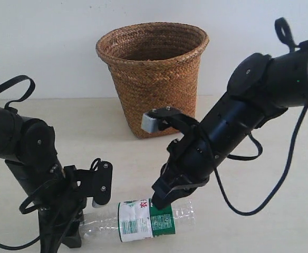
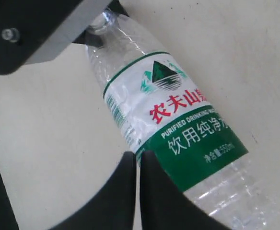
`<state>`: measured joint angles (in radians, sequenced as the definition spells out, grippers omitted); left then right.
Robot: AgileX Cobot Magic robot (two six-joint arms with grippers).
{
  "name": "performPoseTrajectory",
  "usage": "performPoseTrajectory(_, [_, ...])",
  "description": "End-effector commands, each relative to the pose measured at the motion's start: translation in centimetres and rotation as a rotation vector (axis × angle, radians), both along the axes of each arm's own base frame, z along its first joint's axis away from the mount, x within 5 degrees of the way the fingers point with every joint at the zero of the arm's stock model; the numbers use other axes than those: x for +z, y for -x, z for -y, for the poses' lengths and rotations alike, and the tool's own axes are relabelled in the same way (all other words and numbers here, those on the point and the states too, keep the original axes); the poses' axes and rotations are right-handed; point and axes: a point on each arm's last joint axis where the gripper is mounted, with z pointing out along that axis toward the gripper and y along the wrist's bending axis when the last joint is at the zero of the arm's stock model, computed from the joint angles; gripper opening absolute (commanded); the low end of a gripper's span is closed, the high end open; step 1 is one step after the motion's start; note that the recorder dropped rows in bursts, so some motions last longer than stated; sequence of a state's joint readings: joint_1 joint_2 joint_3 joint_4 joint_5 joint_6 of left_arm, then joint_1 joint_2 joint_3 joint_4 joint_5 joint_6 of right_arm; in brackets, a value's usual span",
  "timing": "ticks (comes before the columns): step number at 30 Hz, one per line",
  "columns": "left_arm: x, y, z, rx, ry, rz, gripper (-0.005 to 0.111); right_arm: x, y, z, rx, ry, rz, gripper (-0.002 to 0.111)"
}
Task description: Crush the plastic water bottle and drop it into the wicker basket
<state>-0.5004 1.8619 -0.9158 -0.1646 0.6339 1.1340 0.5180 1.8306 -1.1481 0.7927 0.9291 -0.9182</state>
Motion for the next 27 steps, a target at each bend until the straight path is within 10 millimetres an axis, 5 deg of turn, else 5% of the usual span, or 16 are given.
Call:
performPoseTrajectory(1, [-0.1,0.0,0.3,0.013,0.009,0.002,0.004,-0.5,0.1,-2.0,0.015,0.000,-0.032,0.000])
performPoseTrajectory(9, [-0.1,0.0,0.3,0.017,0.009,0.001,0.004,-0.9,-0.2,-4.5,0.009,0.010,-0.053,0.000])
performPoseTrajectory(27, [-0.1,0.1,0.3,0.035,0.009,-0.004,0.004,-5.4,-1.8,-4.0,-0.047,0.195,-0.048,0.000])
